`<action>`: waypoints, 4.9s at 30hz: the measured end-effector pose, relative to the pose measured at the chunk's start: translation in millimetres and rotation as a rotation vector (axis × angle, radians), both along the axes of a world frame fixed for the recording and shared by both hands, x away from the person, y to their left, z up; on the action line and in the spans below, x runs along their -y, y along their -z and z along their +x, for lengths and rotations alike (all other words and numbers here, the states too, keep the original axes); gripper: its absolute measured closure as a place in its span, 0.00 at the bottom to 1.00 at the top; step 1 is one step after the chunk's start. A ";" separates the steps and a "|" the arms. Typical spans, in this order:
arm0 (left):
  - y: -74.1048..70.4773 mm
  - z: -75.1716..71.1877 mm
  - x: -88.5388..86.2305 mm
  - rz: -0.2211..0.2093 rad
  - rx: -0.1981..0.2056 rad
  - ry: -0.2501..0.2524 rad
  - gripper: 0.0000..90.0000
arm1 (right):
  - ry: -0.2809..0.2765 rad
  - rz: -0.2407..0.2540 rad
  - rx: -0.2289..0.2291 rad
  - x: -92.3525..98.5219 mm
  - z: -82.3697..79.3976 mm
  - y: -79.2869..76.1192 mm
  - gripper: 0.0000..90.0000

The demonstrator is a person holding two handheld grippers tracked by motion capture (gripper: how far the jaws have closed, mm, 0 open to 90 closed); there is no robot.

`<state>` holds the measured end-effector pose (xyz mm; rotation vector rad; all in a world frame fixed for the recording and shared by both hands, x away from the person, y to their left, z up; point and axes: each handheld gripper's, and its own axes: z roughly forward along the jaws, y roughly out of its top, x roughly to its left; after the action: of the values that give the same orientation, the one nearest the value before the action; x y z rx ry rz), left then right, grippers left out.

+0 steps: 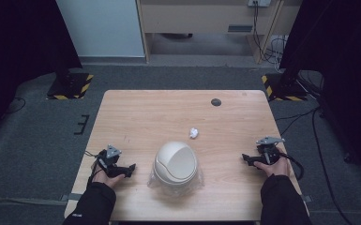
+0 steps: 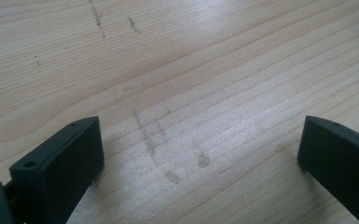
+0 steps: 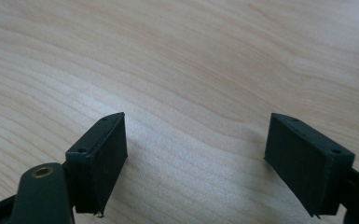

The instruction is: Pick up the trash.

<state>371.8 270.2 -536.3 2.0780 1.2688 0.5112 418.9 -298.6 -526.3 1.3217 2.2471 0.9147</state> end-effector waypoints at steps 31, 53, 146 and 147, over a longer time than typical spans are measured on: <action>0.1 0.0 1.4 0.001 0.000 -0.011 0.00 | -0.031 0.226 0.285 -25.6 -17.1 -83.2 0.20; 0.0 -0.1 2.0 0.003 -0.001 -0.013 0.00 | -0.117 0.299 0.379 -49.0 -33.4 -131.7 0.18; 0.1 -0.1 2.4 0.002 0.001 -0.016 0.00 | -0.465 0.255 0.126 -184.6 -53.3 -90.3 0.26; 0.1 -0.1 2.4 0.002 0.001 -0.016 0.00 | -0.466 0.255 0.125 -184.7 -53.2 -90.0 0.26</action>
<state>371.7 267.9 -536.4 2.0711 1.2856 0.5202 365.7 -113.9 -436.2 0.8063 2.4430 1.4401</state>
